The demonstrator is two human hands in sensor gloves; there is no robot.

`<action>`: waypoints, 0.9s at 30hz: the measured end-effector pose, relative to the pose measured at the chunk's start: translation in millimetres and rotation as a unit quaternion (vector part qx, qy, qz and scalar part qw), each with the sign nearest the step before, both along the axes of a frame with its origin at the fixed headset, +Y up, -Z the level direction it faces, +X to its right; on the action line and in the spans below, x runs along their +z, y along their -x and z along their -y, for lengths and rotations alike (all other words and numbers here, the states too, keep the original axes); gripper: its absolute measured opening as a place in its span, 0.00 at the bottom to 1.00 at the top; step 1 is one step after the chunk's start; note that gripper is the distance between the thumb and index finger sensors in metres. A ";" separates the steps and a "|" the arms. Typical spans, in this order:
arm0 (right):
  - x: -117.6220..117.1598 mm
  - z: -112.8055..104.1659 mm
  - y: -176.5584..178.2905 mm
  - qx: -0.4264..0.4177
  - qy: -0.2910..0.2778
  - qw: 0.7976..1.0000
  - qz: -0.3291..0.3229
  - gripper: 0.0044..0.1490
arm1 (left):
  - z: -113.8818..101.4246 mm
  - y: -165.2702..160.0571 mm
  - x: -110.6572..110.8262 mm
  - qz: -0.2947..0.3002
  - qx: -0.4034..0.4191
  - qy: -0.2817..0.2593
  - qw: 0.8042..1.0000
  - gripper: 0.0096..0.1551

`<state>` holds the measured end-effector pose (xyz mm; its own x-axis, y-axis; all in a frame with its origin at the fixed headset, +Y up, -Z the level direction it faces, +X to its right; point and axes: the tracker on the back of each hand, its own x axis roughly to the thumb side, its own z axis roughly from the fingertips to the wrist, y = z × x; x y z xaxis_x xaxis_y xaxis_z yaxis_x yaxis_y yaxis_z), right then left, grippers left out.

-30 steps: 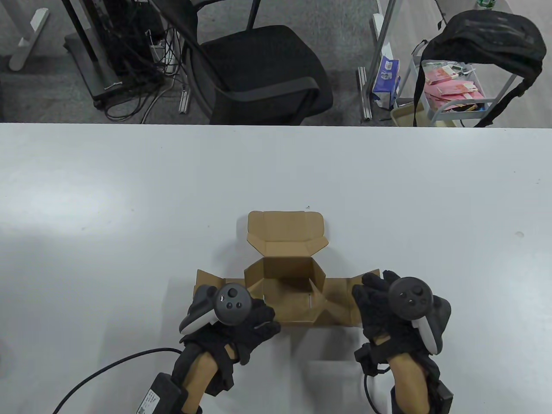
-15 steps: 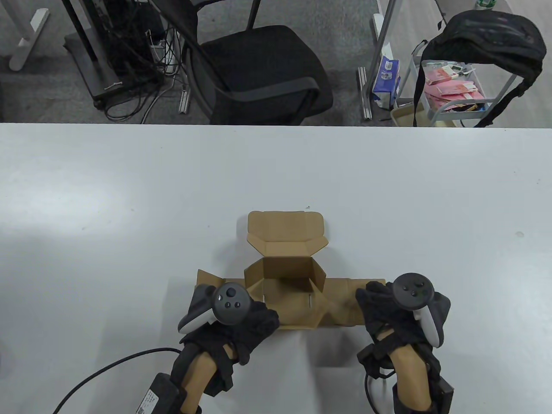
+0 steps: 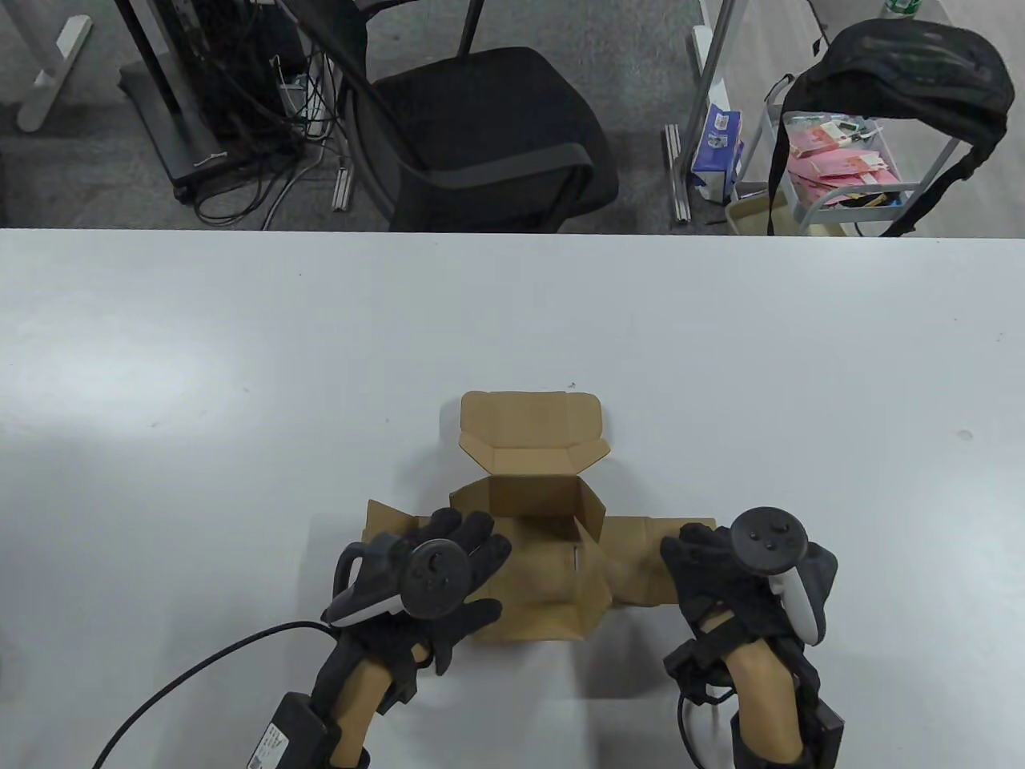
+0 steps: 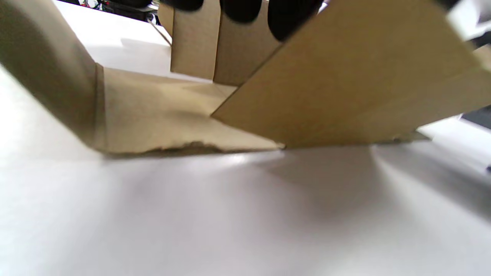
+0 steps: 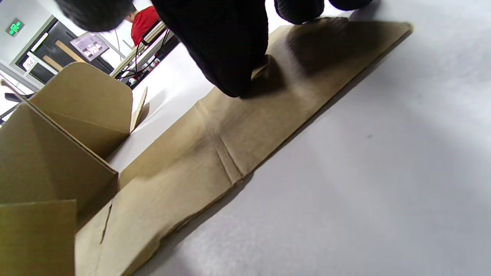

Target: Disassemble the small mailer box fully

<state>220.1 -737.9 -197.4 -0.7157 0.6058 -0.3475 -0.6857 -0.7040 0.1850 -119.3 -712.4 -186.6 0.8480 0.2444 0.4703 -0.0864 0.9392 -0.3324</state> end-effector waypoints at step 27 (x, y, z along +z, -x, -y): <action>-1.8 0.0 103.4 0.192 -0.051 0.945 -0.261 0.58 | 47.7 1.7 -30.1 -0.041 -0.097 0.158 0.982 0.75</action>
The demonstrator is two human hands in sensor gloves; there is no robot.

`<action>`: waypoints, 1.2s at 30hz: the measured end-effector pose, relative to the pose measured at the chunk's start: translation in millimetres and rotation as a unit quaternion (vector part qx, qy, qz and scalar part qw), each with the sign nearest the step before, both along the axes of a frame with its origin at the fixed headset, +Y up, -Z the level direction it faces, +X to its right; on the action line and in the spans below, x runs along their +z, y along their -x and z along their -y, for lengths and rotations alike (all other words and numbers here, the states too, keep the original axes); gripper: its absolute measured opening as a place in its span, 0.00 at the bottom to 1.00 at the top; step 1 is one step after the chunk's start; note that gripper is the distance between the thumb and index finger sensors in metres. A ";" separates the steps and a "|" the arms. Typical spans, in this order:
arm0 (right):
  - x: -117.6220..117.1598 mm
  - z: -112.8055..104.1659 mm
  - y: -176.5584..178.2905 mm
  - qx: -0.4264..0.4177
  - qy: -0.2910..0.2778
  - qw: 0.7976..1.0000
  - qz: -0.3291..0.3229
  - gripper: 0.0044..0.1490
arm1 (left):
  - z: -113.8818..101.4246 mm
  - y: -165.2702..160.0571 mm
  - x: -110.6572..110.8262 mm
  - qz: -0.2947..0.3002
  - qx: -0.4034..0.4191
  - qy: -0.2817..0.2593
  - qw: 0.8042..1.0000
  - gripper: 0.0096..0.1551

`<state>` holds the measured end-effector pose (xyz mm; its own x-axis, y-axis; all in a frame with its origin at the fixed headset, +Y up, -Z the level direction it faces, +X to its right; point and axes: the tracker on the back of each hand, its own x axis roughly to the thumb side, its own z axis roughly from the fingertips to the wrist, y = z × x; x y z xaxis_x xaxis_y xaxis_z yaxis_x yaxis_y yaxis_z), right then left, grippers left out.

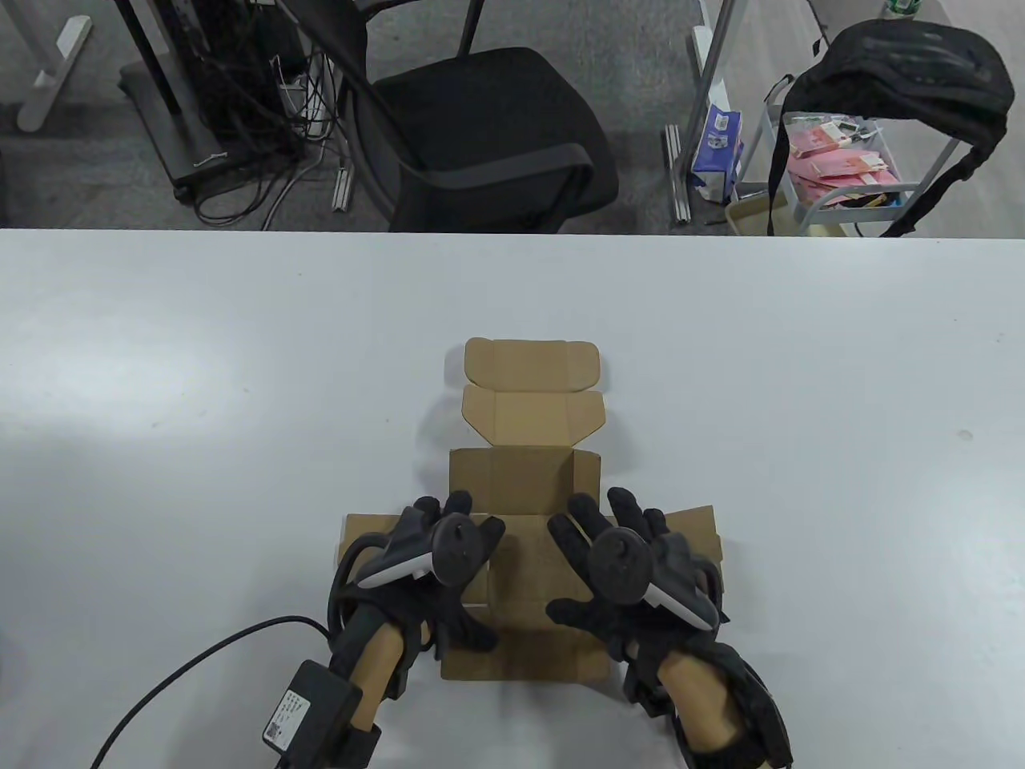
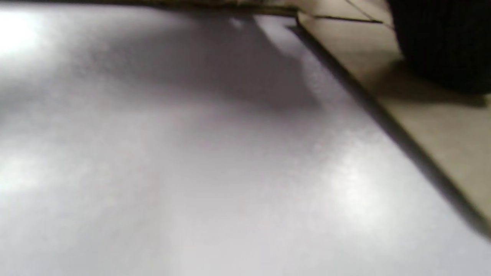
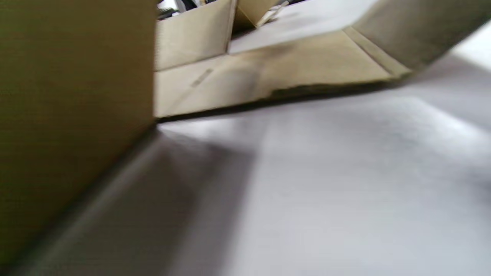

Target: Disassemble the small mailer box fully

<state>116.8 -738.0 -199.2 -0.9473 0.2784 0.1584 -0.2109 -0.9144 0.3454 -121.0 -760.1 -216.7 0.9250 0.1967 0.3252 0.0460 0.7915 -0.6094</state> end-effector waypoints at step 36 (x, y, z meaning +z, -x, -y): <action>-18.7 31.6 -19.7 0.041 0.098 0.993 0.048 0.62 | 0.0 8.3 0.8 -0.011 -0.011 -0.019 1.000 0.68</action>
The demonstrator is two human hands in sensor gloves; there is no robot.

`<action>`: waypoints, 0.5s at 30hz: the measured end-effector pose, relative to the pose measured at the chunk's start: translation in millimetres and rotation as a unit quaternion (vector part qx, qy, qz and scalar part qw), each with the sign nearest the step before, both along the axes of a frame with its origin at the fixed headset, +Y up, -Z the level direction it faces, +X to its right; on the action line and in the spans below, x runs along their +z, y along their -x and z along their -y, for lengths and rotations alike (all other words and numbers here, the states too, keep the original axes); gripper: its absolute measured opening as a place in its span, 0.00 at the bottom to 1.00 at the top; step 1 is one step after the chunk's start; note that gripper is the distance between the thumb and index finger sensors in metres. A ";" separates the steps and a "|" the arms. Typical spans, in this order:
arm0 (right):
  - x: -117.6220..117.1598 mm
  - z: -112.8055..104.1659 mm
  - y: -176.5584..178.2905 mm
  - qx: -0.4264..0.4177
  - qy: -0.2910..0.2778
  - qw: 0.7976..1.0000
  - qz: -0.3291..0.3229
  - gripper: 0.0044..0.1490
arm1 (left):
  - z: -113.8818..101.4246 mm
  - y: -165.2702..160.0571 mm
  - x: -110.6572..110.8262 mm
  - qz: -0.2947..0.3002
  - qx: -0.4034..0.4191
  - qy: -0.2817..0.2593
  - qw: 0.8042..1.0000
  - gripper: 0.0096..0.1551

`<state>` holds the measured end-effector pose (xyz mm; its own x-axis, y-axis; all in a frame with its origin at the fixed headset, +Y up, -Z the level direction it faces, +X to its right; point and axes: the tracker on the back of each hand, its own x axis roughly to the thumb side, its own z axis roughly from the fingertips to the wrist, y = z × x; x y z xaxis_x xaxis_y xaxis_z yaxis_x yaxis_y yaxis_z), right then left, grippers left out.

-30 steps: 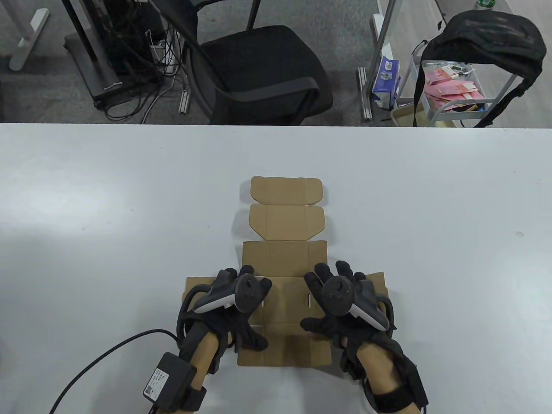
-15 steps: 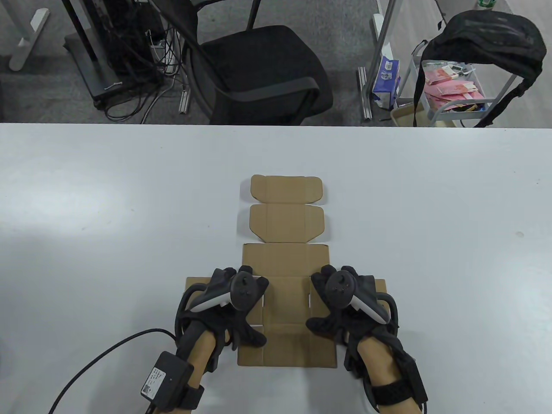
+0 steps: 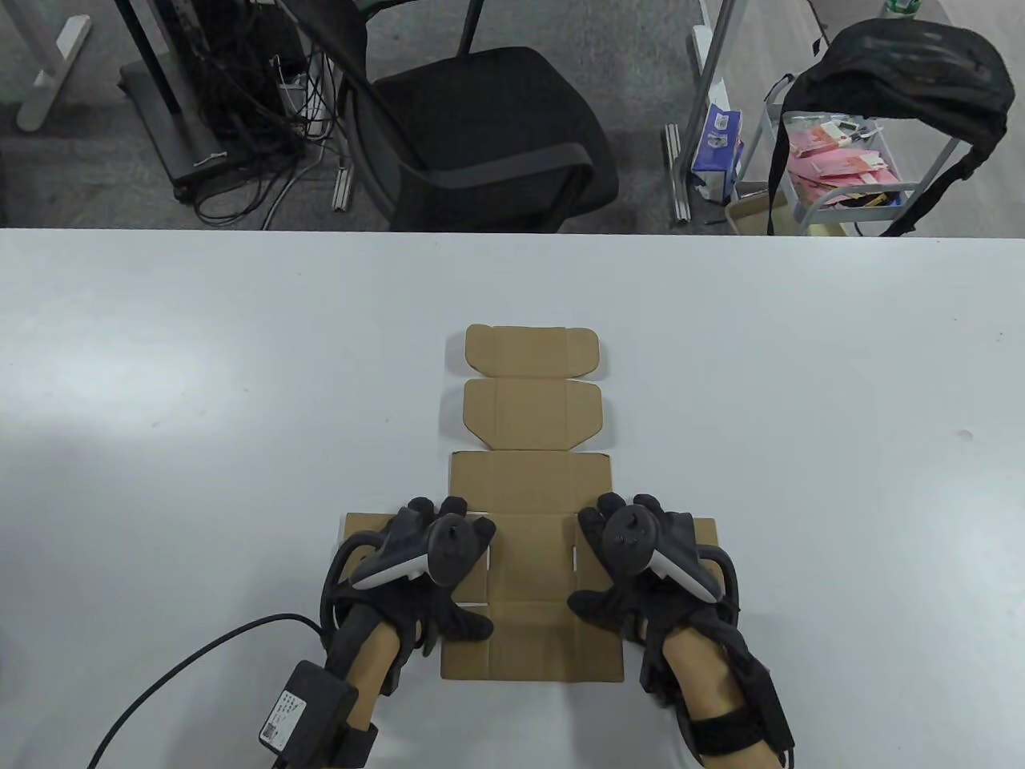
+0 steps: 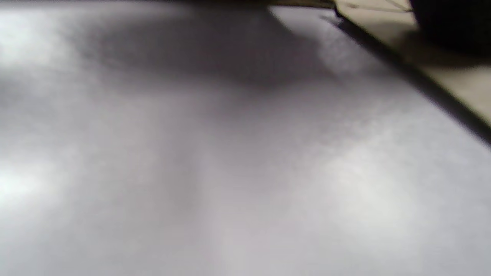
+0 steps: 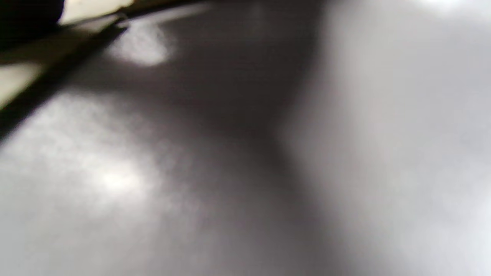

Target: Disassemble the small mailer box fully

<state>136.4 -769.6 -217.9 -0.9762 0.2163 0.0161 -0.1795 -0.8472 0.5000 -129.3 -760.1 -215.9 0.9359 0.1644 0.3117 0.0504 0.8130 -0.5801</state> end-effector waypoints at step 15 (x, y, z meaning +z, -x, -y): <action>1.5 1.8 -1.1 -0.018 0.007 1.000 -0.004 0.61 | 1.4 0.0 3.1 -0.003 -0.003 0.005 1.000 0.66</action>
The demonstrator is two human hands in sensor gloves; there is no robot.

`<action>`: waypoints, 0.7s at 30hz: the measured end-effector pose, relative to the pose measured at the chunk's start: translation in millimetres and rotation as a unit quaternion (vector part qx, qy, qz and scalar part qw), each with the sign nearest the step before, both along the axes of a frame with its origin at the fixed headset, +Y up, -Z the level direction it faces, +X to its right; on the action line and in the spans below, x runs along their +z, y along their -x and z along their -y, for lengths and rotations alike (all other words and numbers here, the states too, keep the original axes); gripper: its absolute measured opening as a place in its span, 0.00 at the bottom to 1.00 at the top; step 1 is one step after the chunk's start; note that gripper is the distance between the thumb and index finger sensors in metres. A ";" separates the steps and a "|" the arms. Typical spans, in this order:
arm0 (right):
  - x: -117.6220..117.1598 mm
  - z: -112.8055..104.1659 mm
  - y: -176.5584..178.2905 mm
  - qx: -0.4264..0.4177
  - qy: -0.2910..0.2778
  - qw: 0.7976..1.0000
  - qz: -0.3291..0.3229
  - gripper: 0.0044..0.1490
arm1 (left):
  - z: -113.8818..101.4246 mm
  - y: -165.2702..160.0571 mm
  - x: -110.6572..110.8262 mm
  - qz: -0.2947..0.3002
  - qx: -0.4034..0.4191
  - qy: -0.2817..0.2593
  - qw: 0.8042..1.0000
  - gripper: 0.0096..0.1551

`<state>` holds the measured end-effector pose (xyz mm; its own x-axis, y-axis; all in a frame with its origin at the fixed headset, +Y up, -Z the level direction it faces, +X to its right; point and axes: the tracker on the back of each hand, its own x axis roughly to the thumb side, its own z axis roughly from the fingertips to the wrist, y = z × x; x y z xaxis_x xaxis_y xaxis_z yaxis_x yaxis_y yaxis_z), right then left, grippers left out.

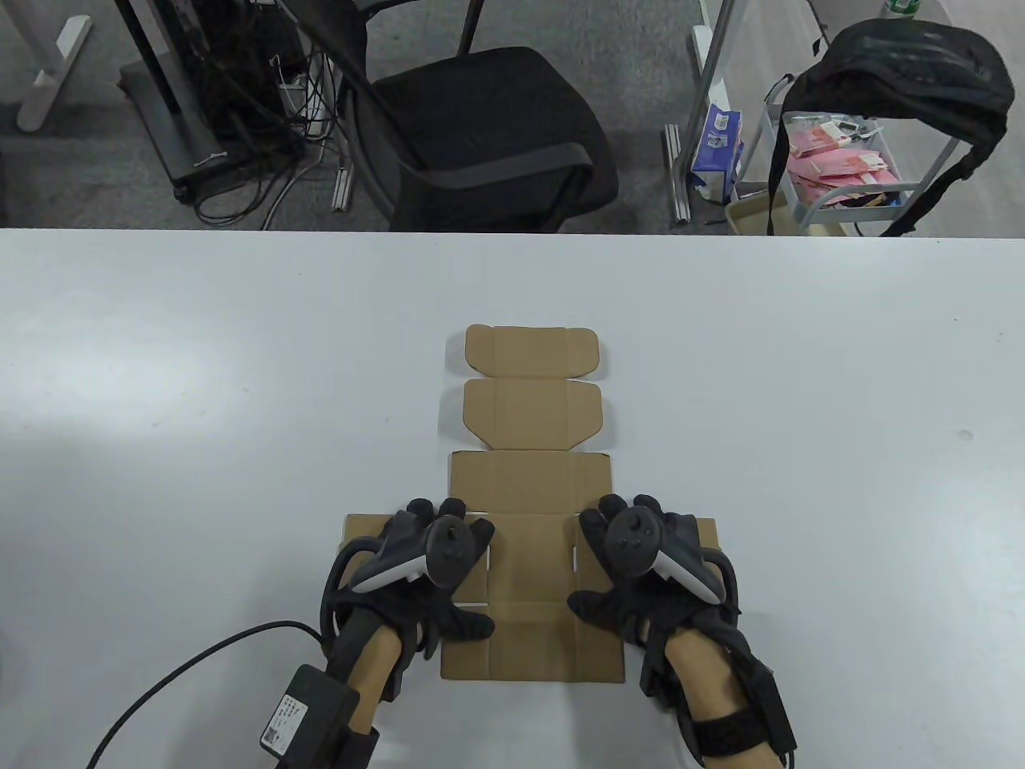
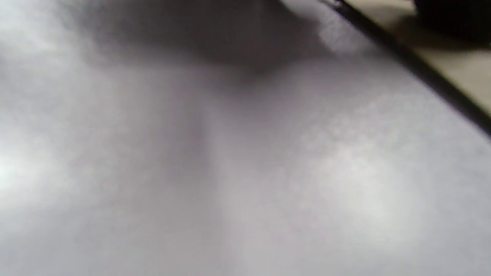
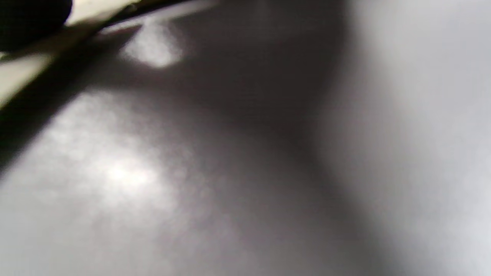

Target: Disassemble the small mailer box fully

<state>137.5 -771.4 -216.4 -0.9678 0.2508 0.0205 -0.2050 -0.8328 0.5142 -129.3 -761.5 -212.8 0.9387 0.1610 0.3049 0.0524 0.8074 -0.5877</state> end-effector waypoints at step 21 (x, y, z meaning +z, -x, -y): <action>22.9 -36.4 -24.9 -0.106 -0.132 0.985 0.030 0.59 | -45.8 6.0 19.0 -0.020 0.046 -0.148 0.988 0.58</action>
<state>162.4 -735.0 -193.6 -0.8958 0.4409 0.0567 -0.4119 -0.8713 0.2669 -135.3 -715.7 -193.8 0.9366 0.1547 0.3144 -0.0471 0.9447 -0.3246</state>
